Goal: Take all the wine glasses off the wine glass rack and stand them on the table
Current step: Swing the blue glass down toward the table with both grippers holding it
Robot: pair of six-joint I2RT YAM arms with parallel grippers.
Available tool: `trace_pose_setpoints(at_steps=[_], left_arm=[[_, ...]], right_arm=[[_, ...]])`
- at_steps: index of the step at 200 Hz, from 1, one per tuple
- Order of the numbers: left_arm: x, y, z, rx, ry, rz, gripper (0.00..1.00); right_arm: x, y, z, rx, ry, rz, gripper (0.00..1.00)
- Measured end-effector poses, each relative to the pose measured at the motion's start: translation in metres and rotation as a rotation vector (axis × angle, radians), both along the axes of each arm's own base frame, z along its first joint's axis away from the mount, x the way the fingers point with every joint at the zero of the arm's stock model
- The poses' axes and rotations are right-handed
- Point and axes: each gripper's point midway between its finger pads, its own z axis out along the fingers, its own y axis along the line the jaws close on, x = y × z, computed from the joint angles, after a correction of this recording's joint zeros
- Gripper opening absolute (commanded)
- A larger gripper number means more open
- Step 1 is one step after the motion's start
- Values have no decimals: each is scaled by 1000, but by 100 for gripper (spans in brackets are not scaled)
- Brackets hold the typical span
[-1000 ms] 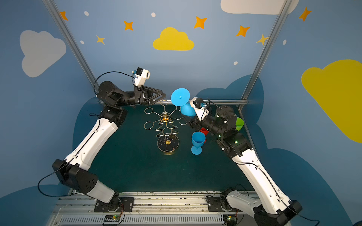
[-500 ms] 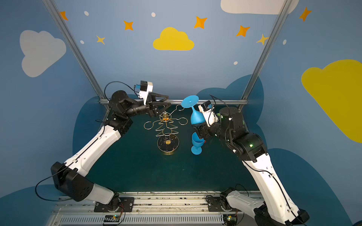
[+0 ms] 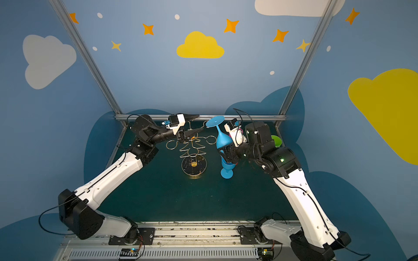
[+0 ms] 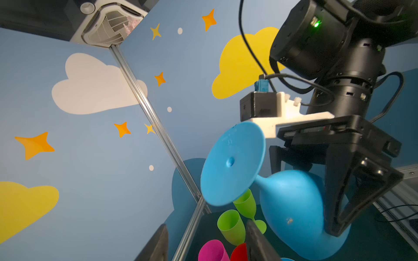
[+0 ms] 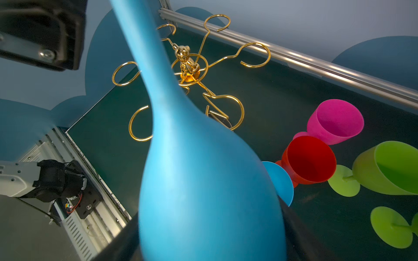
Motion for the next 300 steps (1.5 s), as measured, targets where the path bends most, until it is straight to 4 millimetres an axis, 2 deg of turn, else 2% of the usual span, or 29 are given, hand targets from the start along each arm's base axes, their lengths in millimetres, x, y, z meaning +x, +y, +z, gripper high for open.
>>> trace_pose_setpoints(at_steps=[54,108,142,155,166,181,205,220,248,300], left_arm=[[-7,-6,0,19,-63,-4,48],[-7,-8,-3,34,-77,-1,25],[-8,-9,-5,43,-85,-3,15],[-6,-8,-5,48,-91,4,8],[-3,-7,-7,55,-103,21,3],[0,-5,-8,58,-95,37,3],[4,-3,-13,50,-68,64,3],[7,0,-19,41,-18,88,3],[12,10,-28,-10,131,154,3],[16,38,-20,-179,341,246,3]], right_arm=[[-2,18,-7,13,44,47,17],[-6,28,-9,22,60,63,17],[-7,30,-8,33,66,60,19],[-8,31,-8,39,74,58,25],[-9,32,-7,47,78,57,38],[-10,32,-5,55,76,54,60],[-12,29,0,75,59,47,78],[-16,26,7,100,32,45,82],[-25,17,31,170,-50,50,86],[-40,-3,66,275,-157,54,87]])
